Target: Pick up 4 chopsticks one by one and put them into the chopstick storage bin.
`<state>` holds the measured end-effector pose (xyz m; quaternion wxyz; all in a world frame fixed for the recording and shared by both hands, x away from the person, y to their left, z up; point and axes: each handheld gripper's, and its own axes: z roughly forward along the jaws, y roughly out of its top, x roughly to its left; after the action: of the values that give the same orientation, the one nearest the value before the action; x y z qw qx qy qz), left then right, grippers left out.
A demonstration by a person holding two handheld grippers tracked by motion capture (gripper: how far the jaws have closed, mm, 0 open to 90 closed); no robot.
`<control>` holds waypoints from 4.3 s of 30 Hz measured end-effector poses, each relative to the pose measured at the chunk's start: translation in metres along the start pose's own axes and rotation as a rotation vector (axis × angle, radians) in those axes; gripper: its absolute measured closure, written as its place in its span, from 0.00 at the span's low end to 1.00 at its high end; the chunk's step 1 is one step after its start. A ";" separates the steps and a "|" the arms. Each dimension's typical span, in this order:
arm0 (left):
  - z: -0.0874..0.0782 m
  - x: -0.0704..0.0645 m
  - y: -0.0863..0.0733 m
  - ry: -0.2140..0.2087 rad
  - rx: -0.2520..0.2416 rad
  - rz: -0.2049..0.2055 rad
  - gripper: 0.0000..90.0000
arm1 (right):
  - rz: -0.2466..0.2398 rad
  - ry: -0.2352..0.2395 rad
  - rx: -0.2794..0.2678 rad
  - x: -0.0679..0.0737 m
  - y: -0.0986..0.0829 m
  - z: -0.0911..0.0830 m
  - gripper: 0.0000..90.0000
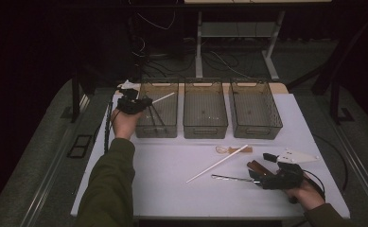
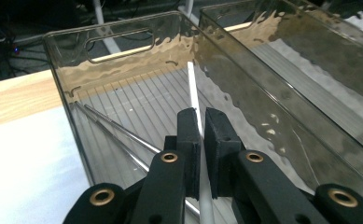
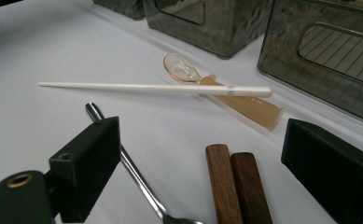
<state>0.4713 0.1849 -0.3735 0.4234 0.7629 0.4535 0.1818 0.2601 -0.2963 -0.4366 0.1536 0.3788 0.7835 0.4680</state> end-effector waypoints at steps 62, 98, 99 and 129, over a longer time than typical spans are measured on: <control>-0.026 -0.162 -0.086 -0.385 0.002 0.254 0.62 | -0.014 -0.015 -0.005 0.002 0.001 -0.002 0.13; 0.022 -0.214 -0.115 -0.451 0.164 0.325 0.84 | -0.008 -0.012 0.004 0.001 0.000 -0.001 0.13; 0.021 -0.213 -0.114 -0.448 0.178 0.352 0.85 | -0.008 -0.012 0.004 0.001 0.000 -0.001 0.13; 0.018 -0.211 -0.112 -0.438 0.128 0.307 0.94 | -0.016 -0.011 0.009 0.002 0.000 -0.001 0.13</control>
<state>0.3125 0.0238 -0.4522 0.4299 0.8690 0.2407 0.0453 0.2586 -0.2953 -0.4359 0.1600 0.3757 0.7878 0.4611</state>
